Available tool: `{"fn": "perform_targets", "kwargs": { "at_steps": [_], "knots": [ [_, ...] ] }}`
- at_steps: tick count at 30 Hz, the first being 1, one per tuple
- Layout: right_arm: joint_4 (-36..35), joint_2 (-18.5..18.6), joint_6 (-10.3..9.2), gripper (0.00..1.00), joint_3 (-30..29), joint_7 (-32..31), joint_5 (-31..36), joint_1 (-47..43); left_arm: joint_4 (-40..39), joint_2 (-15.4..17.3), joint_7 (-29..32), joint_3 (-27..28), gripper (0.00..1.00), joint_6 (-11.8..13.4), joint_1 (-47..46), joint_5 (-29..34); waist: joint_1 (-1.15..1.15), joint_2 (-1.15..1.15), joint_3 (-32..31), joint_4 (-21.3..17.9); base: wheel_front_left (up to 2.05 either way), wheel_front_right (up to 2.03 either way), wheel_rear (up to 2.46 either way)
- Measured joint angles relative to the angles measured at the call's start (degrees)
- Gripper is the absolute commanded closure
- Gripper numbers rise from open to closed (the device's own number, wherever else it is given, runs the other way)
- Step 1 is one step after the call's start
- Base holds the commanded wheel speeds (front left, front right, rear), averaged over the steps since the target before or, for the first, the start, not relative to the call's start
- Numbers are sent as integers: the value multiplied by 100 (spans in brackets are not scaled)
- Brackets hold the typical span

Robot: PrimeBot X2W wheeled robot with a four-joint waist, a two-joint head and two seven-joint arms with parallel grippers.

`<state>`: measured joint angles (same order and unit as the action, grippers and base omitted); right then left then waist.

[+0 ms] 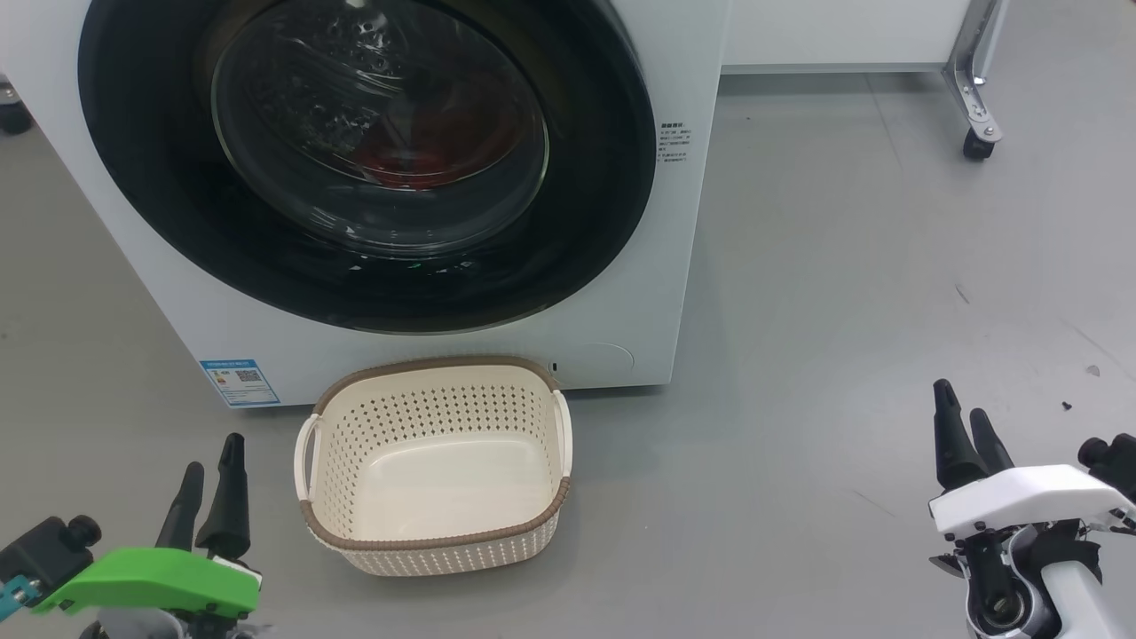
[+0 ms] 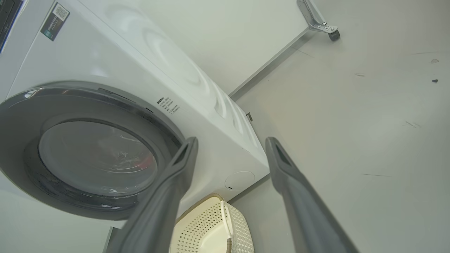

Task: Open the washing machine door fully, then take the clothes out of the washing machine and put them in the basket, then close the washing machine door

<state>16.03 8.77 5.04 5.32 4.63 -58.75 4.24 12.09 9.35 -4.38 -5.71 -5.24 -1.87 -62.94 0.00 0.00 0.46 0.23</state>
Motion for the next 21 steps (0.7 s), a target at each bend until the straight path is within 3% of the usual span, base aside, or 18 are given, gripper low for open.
{"fn": "perform_targets", "kwargs": {
  "at_steps": [21],
  "knots": [
    [168,29,-275,0,561,383,1740,0,2,223,-402,-697,0,396,-24,1995,0,0,-21,17,0,0,0]
  ]
}}
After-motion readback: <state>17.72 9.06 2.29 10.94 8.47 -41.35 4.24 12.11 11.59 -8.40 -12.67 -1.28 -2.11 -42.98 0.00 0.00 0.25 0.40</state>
